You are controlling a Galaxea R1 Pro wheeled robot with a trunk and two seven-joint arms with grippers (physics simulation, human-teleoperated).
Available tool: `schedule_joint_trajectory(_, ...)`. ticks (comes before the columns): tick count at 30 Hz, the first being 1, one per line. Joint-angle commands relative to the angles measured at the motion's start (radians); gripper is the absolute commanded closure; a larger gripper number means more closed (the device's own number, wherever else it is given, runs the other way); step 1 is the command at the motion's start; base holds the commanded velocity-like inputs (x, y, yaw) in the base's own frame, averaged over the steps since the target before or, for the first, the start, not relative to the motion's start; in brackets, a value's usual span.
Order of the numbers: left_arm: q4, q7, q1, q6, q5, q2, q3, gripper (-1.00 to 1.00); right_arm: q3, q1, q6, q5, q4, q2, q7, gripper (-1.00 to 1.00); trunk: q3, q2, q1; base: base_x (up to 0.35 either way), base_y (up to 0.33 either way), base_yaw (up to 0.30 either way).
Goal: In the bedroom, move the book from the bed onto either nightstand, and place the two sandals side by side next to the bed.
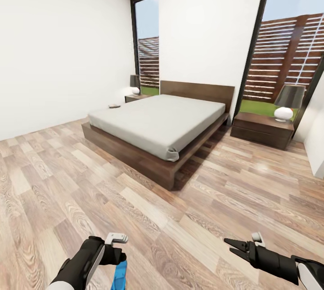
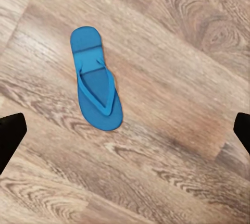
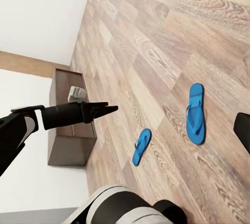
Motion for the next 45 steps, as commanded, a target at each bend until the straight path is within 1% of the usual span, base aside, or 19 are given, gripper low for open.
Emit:
schedule_joint_trajectory(1, -0.002, -0.008, -0.001, 0.004, -0.010, -0.001, 0.004, -1.00, 0.000, -0.001, 0.005, -0.003, 0.000, 0.000, 0.001, -1.00, -0.004, -0.008, 0.004, 0.000, 0.000, 0.000)
schedule_joint_trajectory(39, -0.002, -0.008, -0.001, 0.004, -0.010, -0.003, 0.004, -1.00, 0.000, 0.000, 0.005, -0.003, 0.000, 0.001, 0.000, -1.00, -0.123, -0.274, 0.149, 0.000, 0.000, 0.000)
schedule_joint_trajectory(45, -0.002, -0.008, -0.001, 0.003, -0.010, -0.003, 0.004, -1.00, 0.000, 0.000, 0.005, -0.003, 0.000, 0.001, 0.000, -1.00, -0.146, -0.275, 0.152, 0.000, 0.000, 0.000)
